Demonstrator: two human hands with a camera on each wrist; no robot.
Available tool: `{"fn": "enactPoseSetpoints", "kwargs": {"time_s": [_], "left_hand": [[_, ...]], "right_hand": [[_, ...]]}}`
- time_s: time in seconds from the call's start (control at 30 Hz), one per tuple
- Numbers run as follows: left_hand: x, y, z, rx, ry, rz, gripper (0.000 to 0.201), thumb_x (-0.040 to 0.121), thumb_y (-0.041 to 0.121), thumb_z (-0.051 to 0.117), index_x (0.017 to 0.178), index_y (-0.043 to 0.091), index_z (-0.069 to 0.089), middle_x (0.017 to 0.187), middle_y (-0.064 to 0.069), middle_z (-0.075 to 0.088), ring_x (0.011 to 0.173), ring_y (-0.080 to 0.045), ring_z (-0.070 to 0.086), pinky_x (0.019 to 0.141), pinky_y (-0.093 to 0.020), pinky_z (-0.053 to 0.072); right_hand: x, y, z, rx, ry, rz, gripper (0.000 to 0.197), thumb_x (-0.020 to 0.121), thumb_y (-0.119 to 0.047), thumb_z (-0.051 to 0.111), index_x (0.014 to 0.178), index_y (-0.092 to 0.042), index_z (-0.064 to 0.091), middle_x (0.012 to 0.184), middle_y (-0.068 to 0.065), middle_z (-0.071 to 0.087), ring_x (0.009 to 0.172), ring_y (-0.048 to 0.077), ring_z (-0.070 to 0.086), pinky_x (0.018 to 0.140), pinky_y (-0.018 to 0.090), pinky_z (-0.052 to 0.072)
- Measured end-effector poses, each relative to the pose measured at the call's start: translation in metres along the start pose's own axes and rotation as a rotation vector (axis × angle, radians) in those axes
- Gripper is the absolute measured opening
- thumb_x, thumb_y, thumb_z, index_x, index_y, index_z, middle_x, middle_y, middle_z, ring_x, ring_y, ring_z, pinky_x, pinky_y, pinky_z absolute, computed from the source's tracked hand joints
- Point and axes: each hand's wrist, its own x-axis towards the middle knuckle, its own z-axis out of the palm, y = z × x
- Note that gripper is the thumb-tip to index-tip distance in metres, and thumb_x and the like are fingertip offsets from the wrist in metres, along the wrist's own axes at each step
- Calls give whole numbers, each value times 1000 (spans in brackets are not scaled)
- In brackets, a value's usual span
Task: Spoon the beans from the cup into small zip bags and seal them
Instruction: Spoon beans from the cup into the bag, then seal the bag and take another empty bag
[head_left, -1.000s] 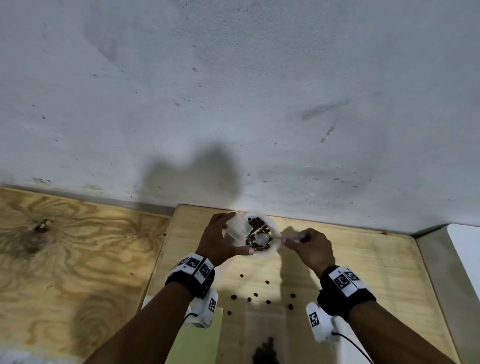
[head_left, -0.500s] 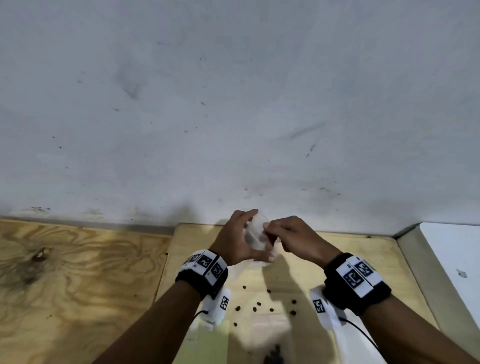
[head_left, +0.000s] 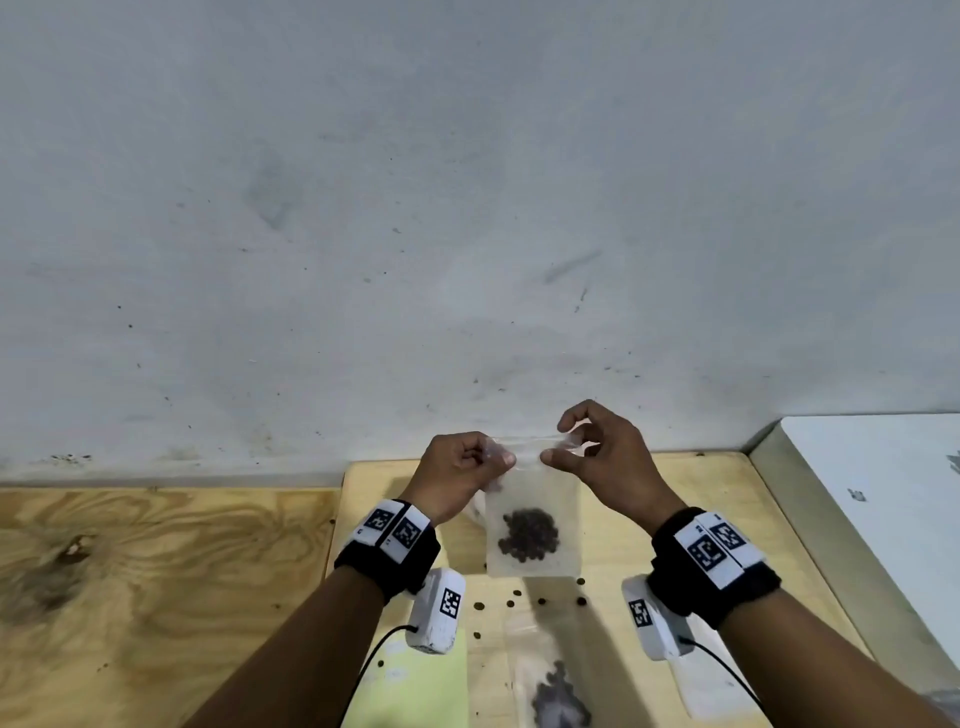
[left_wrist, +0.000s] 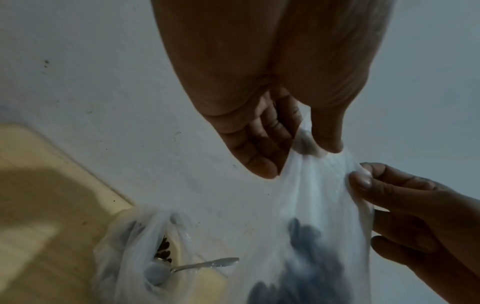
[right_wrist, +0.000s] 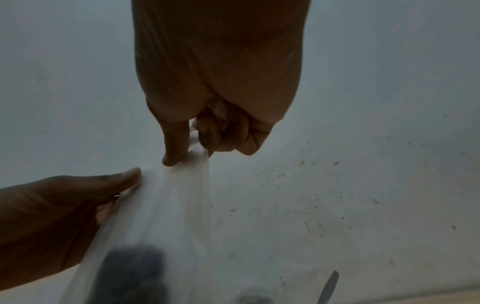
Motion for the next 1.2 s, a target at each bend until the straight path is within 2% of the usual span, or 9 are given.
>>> {"fn": "enactPoseSetpoints", "kwargs": {"time_s": [0.13, 0.27, 0.47, 0.6, 0.7, 0.83, 0.93, 1.07, 1.2], "left_hand": [[-10, 1, 11, 3, 19, 27, 18, 84, 10, 74, 82, -7, 67, 63, 4, 60, 58, -8, 58, 60, -19, 49], [-24, 4, 26, 28, 4, 27, 19, 85, 13, 74, 80, -4, 67, 68, -5, 63, 64, -16, 60, 64, -25, 49], [-38, 8, 50, -82, 90, 31, 12, 83, 13, 74, 72, 11, 71, 73, -8, 67, 71, -21, 62, 71, -34, 51], [-55, 0, 62, -96, 117, 27, 12, 87, 3, 66, 88, -9, 69, 76, -9, 72, 68, -17, 67, 70, -28, 56], [-65, -7, 77, -103, 212, 5, 10, 88, 2, 66, 87, -6, 70, 78, -14, 70, 65, -13, 67, 64, -23, 55], [-76, -27, 87, -204, 353, -178, 16, 88, 16, 69, 79, 3, 71, 81, -15, 64, 72, -20, 59, 62, -29, 57], [-91, -45, 92, -229, 443, -342, 14, 89, 19, 69, 87, 4, 67, 75, -10, 58, 59, -19, 53, 54, -27, 53], [-120, -79, 96, -179, 389, -400, 42, 83, 10, 74, 119, 18, 54, 92, -12, 66, 72, -24, 61, 66, -38, 53], [-146, -110, 99, 24, 253, -476, 52, 73, -10, 73, 115, 16, 56, 102, -13, 64, 77, -28, 63, 70, -44, 58]], "right_hand": [[-10, 3, -6, 60, -118, 102, 25, 74, -22, 87, 89, -9, 72, 74, -4, 66, 70, 7, 61, 71, 20, 46], [-22, 5, -18, 112, -201, 147, 38, 82, -18, 81, 76, 11, 58, 61, -8, 49, 54, 2, 44, 53, 11, 35], [-32, 5, -46, 232, -222, 241, 30, 81, -19, 81, 76, 6, 65, 58, -2, 51, 48, 12, 30, 43, 20, 23], [-47, 16, -62, 308, -235, 275, 19, 83, -16, 78, 69, -9, 67, 70, 8, 64, 47, 13, 27, 43, 18, 20], [-57, 26, -59, 310, -185, 263, 19, 86, -19, 76, 75, -9, 65, 68, 5, 64, 47, 15, 28, 45, 20, 20], [-85, 45, -51, 312, -215, 266, 28, 86, -18, 77, 89, -15, 49, 73, -6, 67, 45, 15, 39, 42, 19, 29], [-113, 70, -37, 170, -380, 283, 19, 84, -8, 76, 84, -9, 57, 83, 0, 63, 48, 14, 41, 41, 18, 30], [-134, 108, -17, 153, -308, 425, 20, 84, -2, 73, 101, -13, 71, 87, 8, 57, 45, 8, 41, 41, 20, 30], [-148, 134, 0, 98, -245, 454, 31, 82, 0, 74, 109, -14, 70, 93, 5, 59, 61, 11, 51, 45, 16, 39]]}}
